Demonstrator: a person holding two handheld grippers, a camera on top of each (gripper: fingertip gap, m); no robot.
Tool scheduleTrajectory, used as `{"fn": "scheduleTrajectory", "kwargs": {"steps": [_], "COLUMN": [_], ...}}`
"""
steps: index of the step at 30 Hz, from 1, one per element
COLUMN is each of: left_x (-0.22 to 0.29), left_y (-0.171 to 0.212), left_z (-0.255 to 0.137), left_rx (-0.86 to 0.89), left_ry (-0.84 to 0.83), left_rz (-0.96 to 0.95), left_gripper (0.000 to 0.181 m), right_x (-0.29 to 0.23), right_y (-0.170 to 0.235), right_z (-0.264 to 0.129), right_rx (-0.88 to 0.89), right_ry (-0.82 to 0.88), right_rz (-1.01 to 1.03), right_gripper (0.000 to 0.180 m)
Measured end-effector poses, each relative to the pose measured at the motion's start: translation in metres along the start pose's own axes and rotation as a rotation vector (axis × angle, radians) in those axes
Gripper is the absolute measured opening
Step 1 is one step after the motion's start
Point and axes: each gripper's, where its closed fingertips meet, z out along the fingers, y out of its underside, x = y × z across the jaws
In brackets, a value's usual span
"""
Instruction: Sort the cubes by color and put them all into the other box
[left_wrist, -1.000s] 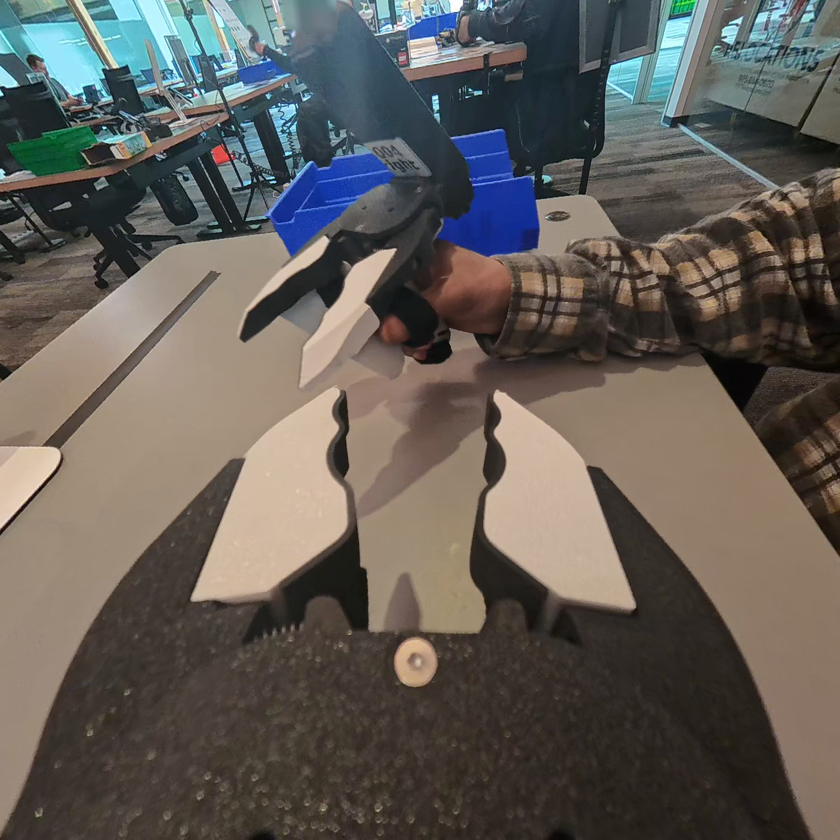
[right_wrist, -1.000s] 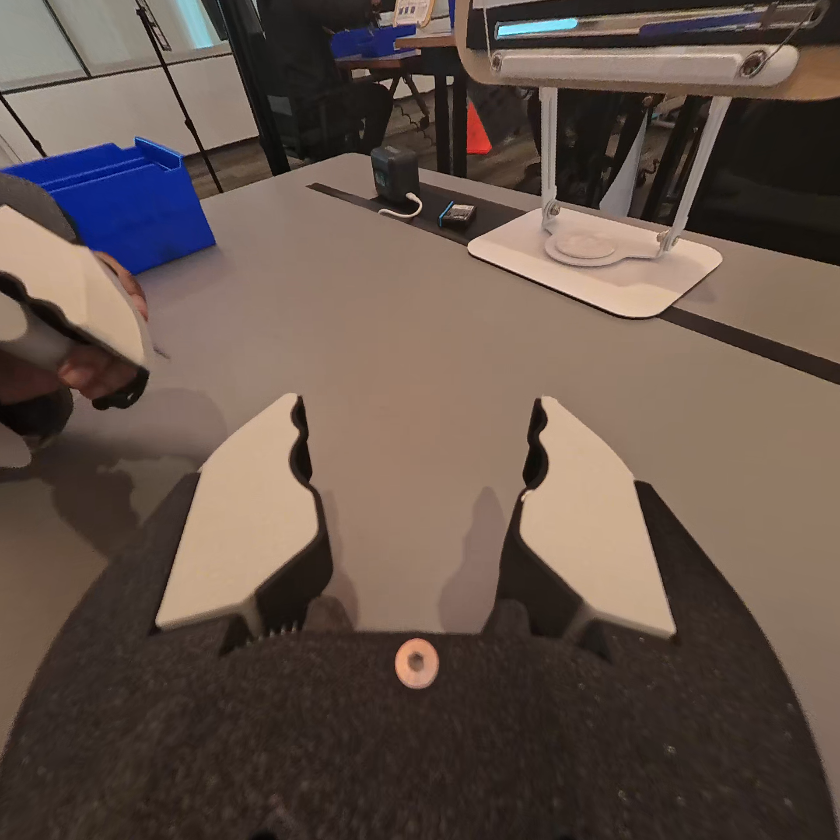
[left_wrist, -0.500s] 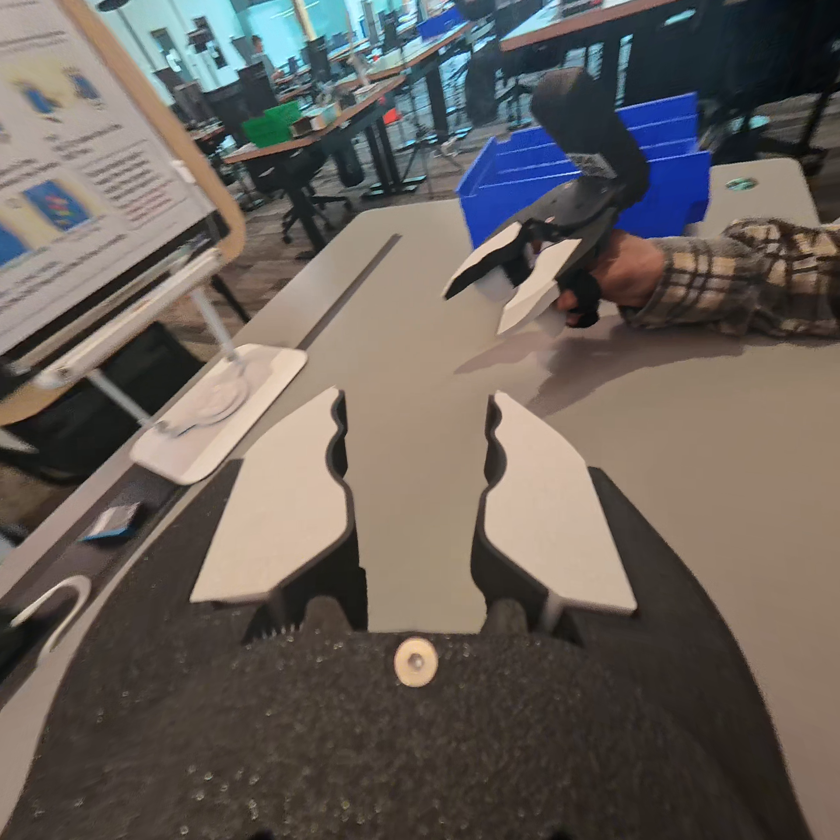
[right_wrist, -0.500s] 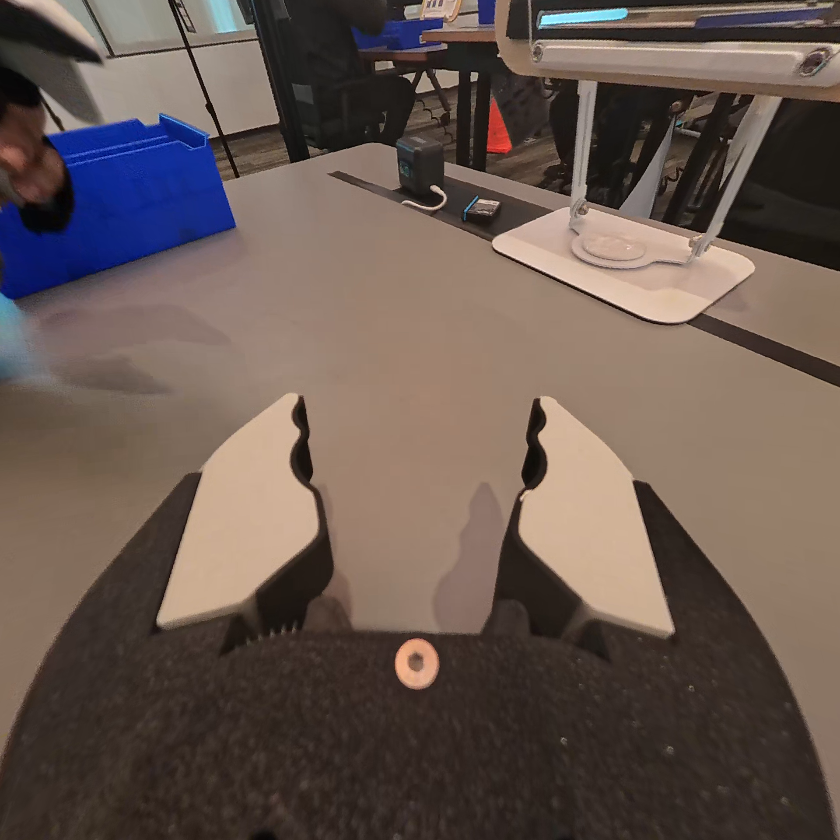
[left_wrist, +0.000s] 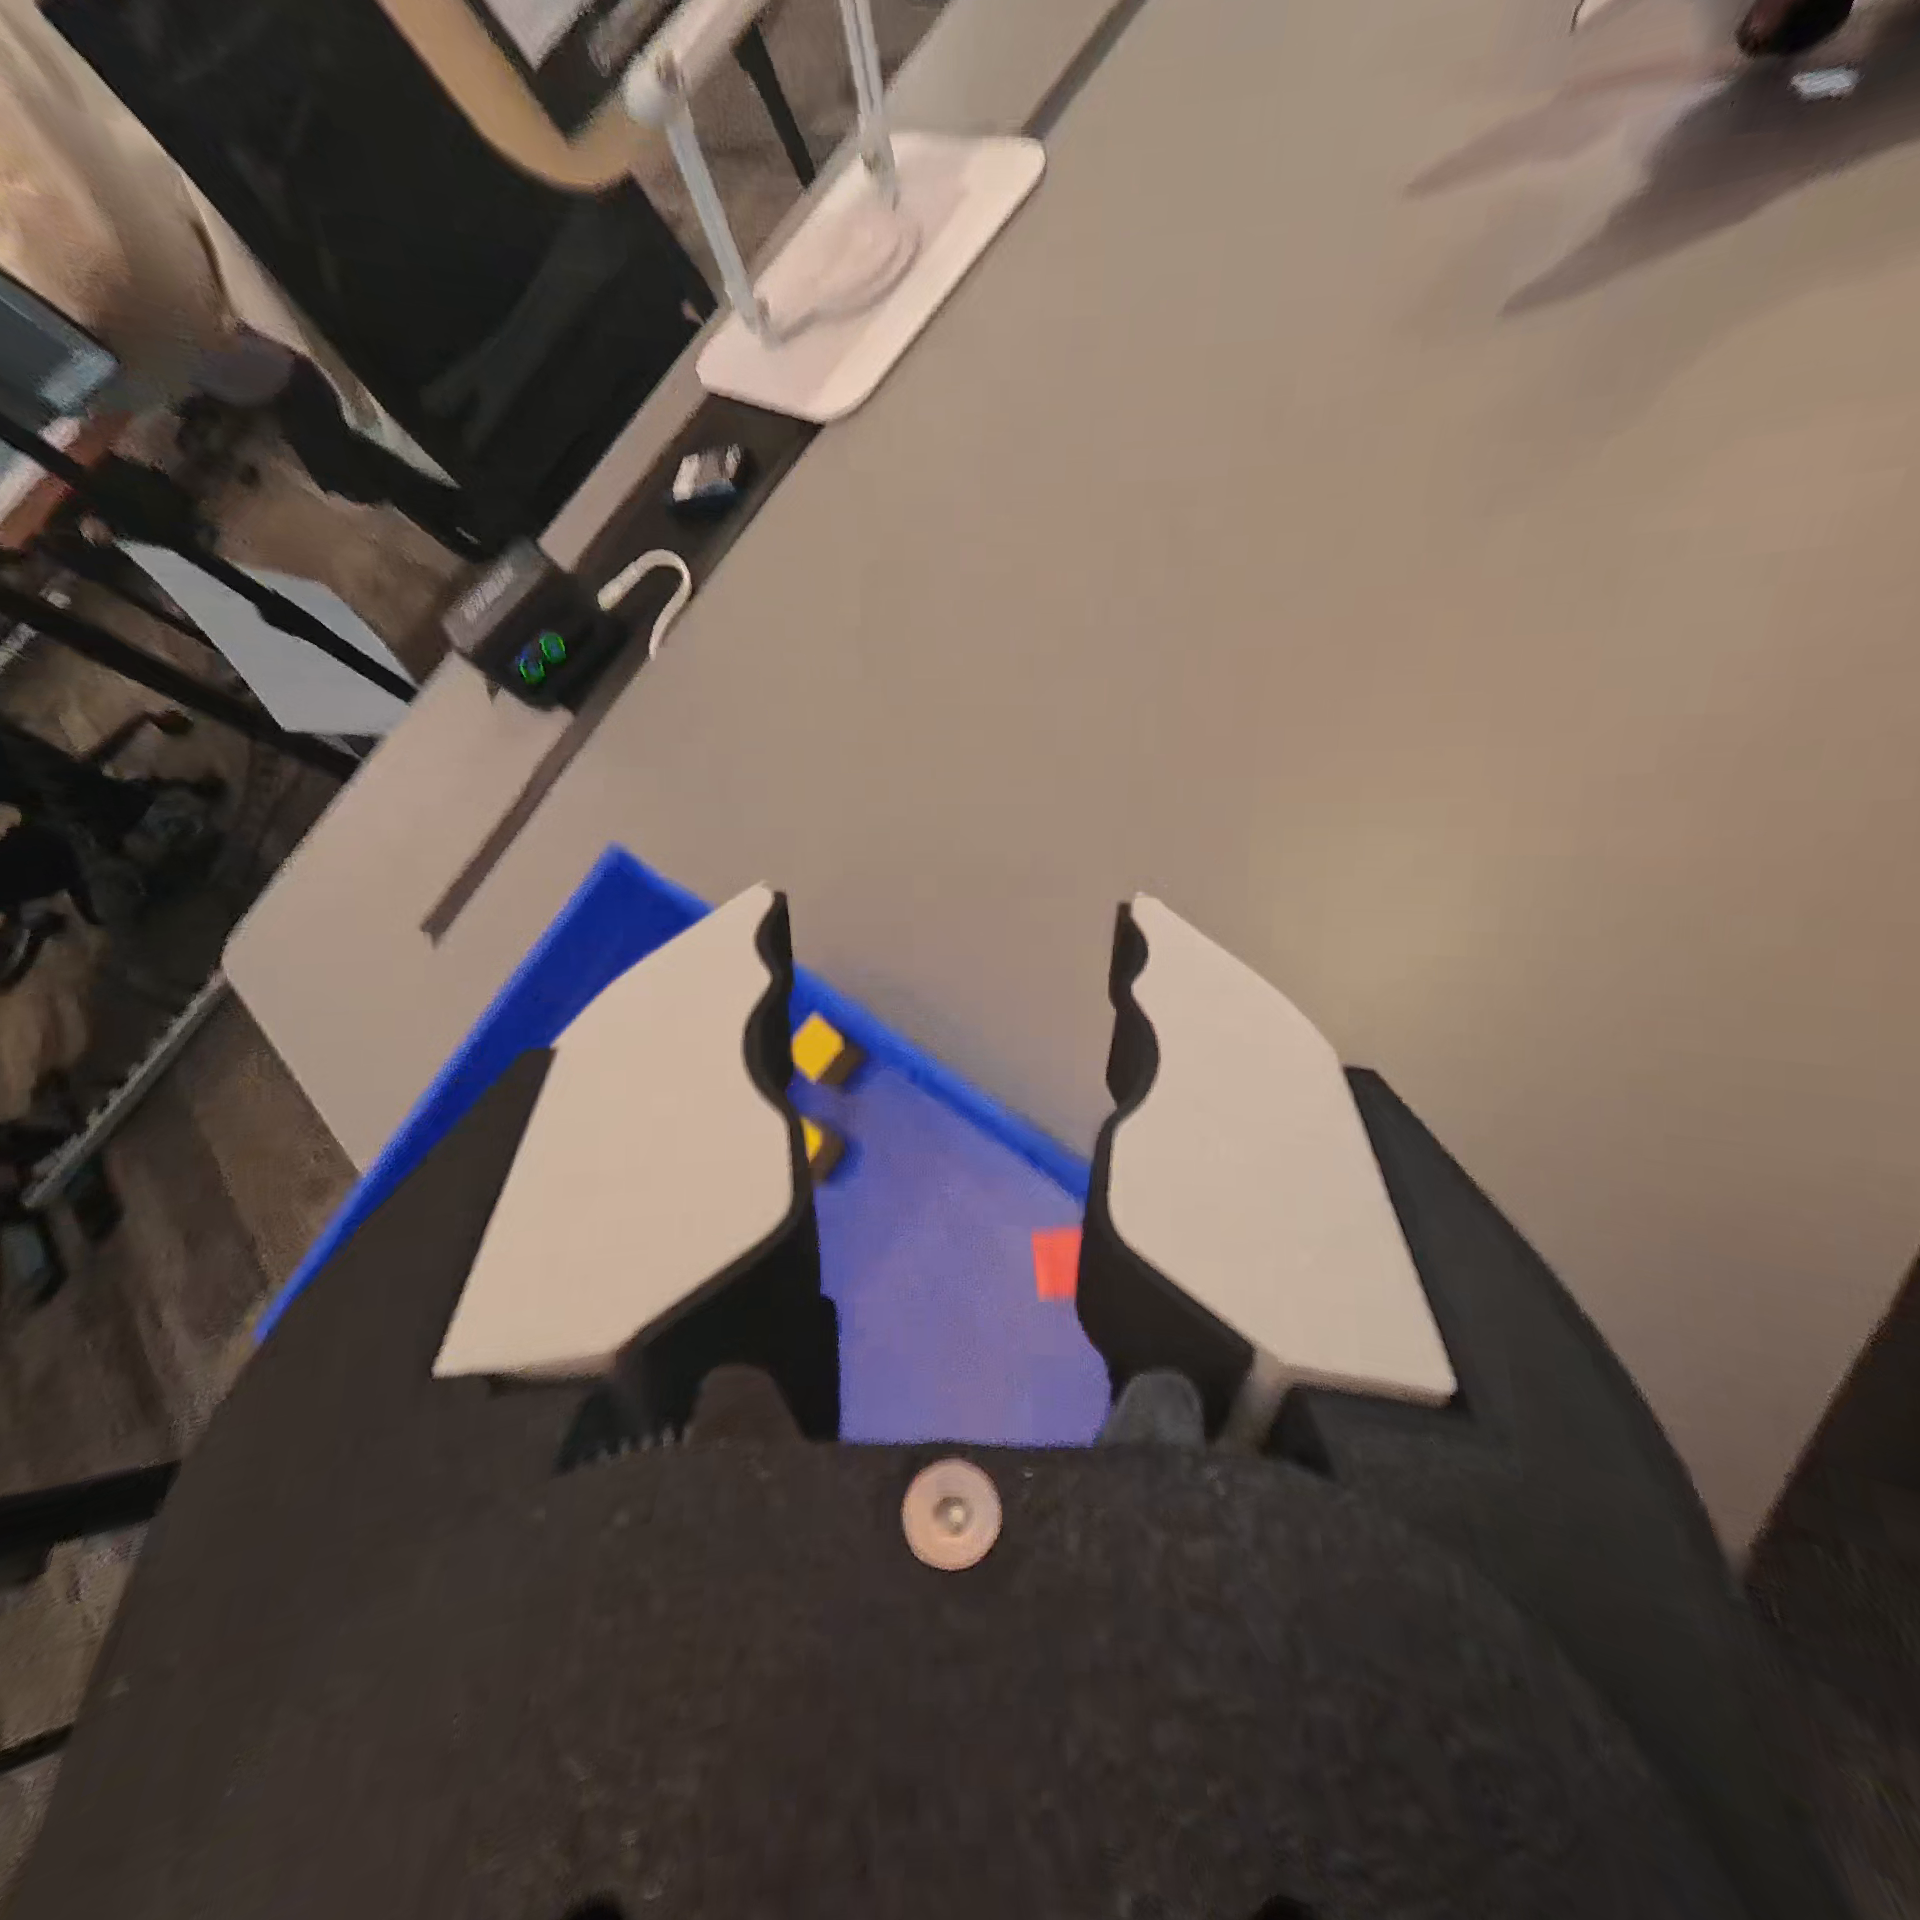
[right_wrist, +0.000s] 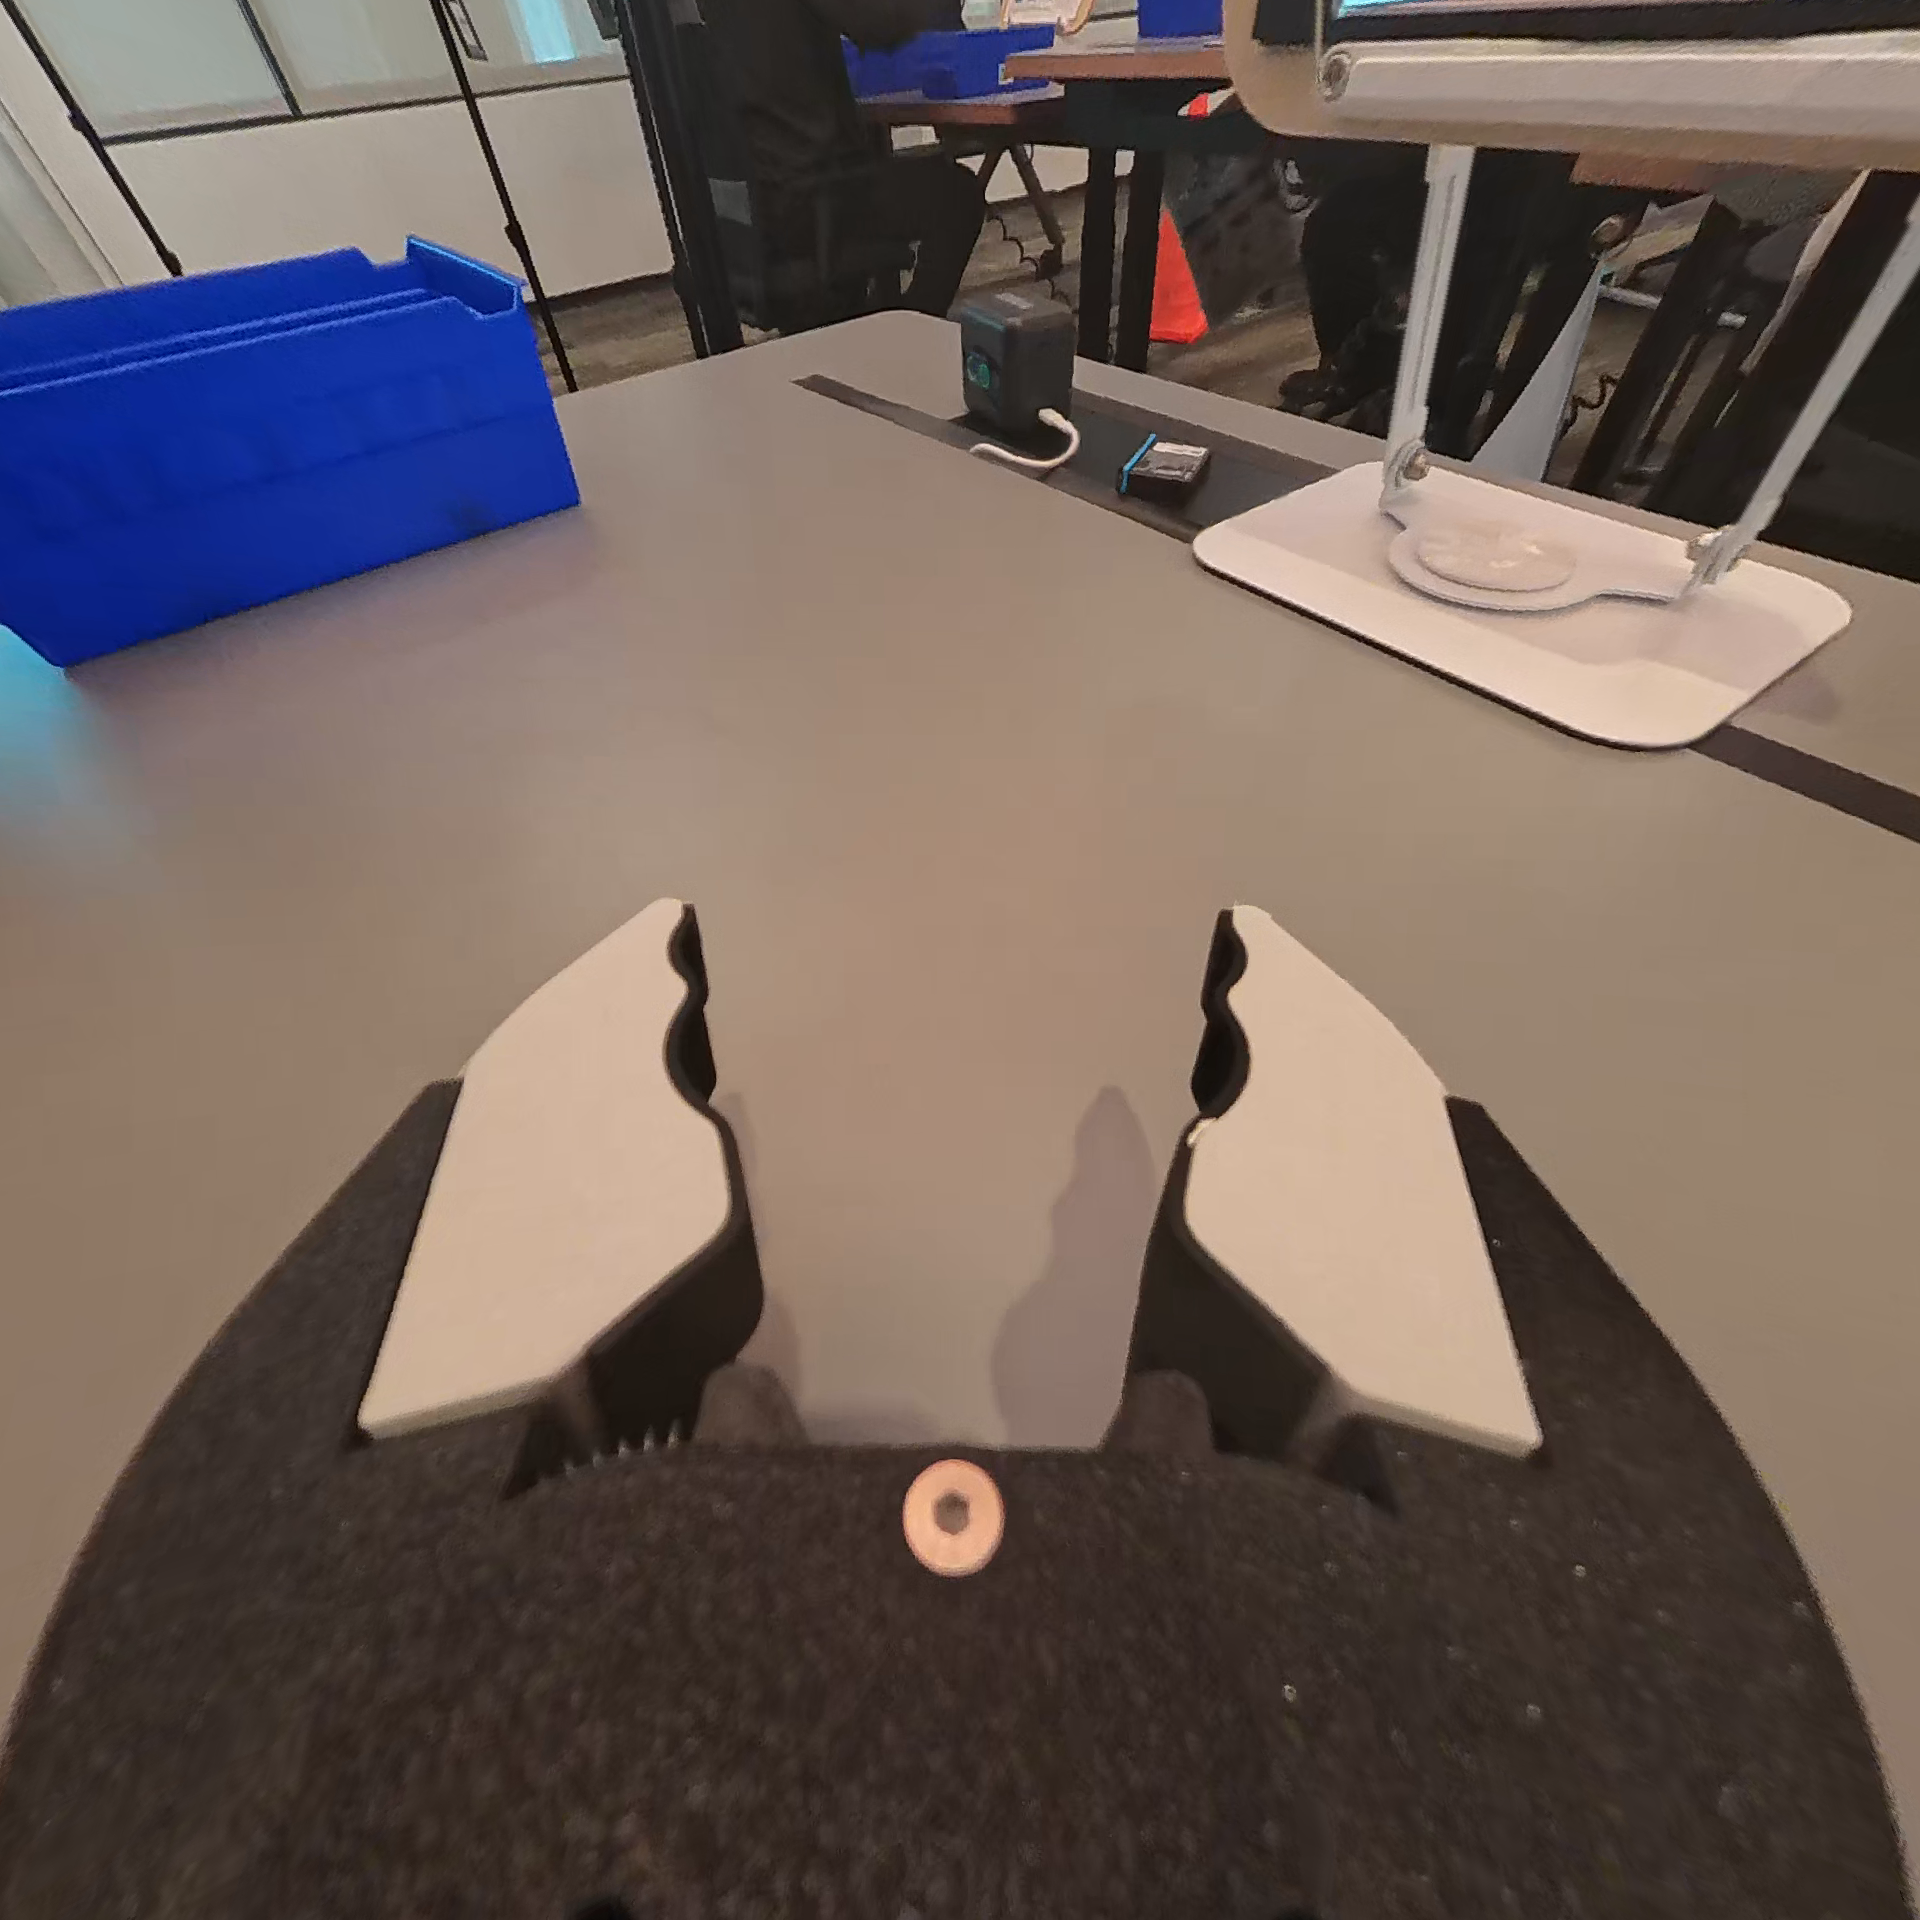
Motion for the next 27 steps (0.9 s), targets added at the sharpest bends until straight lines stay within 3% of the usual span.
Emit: {"fn": "scheduleTrajectory", "kwargs": {"steps": [6,13,25,27], "left_x": [-0.005,0.011,0.03,0.035], "left_y": [0.067,0.125,0.172,0.175], "left_z": [-0.018,0.003,0.051,0.054], "left_rx": [-0.117,-0.274,-0.473,-0.496], "left_ry": [0.168,0.372,0.374,0.378], "left_rz": [0.002,0.05,-0.026,-0.059], "left_gripper": [0.051,0.05,0.05,0.043], "right_x": [-0.009,-0.026,-0.052,-0.054], "right_y": [-0.01,-0.024,-0.036,-0.037], "right_z": [0.015,0.038,0.064,0.063], "right_rx": [-0.056,-0.148,-0.226,-0.219], "right_ry": [0.034,0.032,0.019,0.014], "right_rz": [-0.083,-0.083,-0.144,-0.148], "right_gripper": [0.091,0.091,0.091,0.091]}}
